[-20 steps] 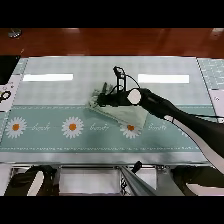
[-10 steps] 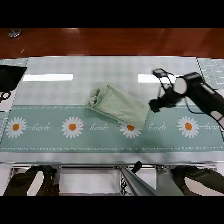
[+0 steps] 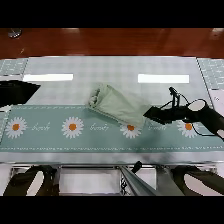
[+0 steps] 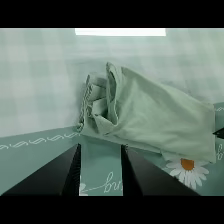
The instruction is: Fold the shirts.
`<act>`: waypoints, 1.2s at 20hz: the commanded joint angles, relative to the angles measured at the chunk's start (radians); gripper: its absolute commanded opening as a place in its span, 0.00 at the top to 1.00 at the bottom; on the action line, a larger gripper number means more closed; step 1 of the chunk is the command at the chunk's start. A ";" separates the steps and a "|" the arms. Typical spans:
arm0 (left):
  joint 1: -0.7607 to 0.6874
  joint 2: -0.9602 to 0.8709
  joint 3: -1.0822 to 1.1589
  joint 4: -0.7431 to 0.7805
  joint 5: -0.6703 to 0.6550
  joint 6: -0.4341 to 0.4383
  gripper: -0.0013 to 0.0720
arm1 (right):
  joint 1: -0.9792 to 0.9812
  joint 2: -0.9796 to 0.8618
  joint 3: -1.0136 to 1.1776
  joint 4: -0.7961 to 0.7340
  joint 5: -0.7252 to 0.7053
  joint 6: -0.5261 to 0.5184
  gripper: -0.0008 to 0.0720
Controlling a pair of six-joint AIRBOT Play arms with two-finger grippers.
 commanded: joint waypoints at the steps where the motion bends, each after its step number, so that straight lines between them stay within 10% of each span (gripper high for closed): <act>1: 0.001 -0.014 -0.002 0.009 -0.048 0.000 0.55 | 0.083 0.000 -0.029 0.129 -0.226 0.014 0.17; 5: 0.001 -0.053 -0.002 0.013 -0.040 0.000 0.55 | 0.177 -0.077 -0.029 0.159 -0.255 0.076 0.20; 8: 0.001 -0.096 -0.002 0.013 -0.033 0.000 0.55 | 0.178 -0.075 -0.007 0.173 -0.177 0.047 0.94; 18: -0.013 -0.279 -0.002 0.010 0.183 0.106 0.55 | -0.399 0.301 0.505 -0.452 0.422 0.290 0.95; 24: -0.077 -0.479 -0.002 -0.010 0.201 0.151 0.55 | -0.797 0.306 0.628 -0.638 0.794 0.243 0.95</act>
